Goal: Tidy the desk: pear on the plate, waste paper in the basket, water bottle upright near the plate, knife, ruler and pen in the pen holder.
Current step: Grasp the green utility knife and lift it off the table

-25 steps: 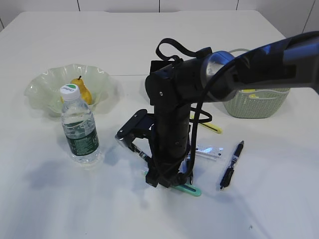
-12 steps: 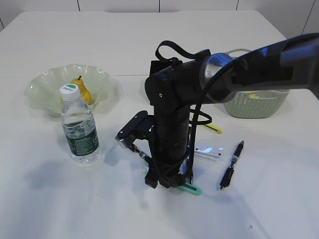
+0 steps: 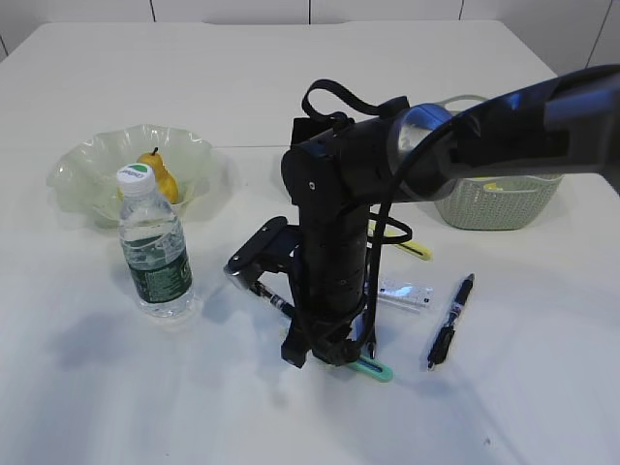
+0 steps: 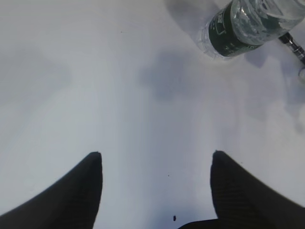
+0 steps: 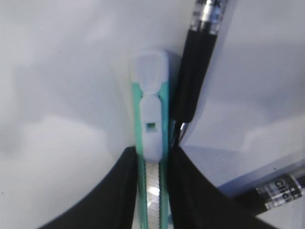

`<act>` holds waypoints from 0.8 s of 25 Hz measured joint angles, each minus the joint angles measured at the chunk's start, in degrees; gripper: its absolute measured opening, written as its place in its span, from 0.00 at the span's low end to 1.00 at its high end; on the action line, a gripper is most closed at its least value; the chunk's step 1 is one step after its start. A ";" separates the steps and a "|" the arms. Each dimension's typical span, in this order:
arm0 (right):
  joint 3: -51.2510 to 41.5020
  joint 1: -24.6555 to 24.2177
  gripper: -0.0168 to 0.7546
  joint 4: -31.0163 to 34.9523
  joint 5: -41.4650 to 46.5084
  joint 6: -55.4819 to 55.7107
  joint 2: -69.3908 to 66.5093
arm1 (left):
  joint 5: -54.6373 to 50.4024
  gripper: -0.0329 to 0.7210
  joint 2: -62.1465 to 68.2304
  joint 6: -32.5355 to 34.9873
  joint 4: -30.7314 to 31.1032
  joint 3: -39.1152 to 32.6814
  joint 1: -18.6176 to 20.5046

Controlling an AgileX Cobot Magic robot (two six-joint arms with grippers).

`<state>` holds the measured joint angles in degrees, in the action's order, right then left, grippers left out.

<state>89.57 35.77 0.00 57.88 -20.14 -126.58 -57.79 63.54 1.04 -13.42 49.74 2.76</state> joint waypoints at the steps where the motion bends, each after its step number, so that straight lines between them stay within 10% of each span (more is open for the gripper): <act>1: 0.00 0.00 0.24 0.00 0.00 0.00 0.00 | 0.00 0.71 0.00 0.00 0.00 0.00 0.00; 15: 0.00 0.00 0.24 0.00 2.55 0.23 2.19 | 0.00 0.71 0.00 0.00 0.00 0.00 0.00; 20: 0.00 0.00 0.38 0.46 2.55 0.34 2.19 | -0.10 0.71 0.00 0.00 0.00 0.00 0.00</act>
<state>89.57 35.77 0.46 60.44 -19.81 -124.39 -57.89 63.54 1.04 -13.42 49.74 2.76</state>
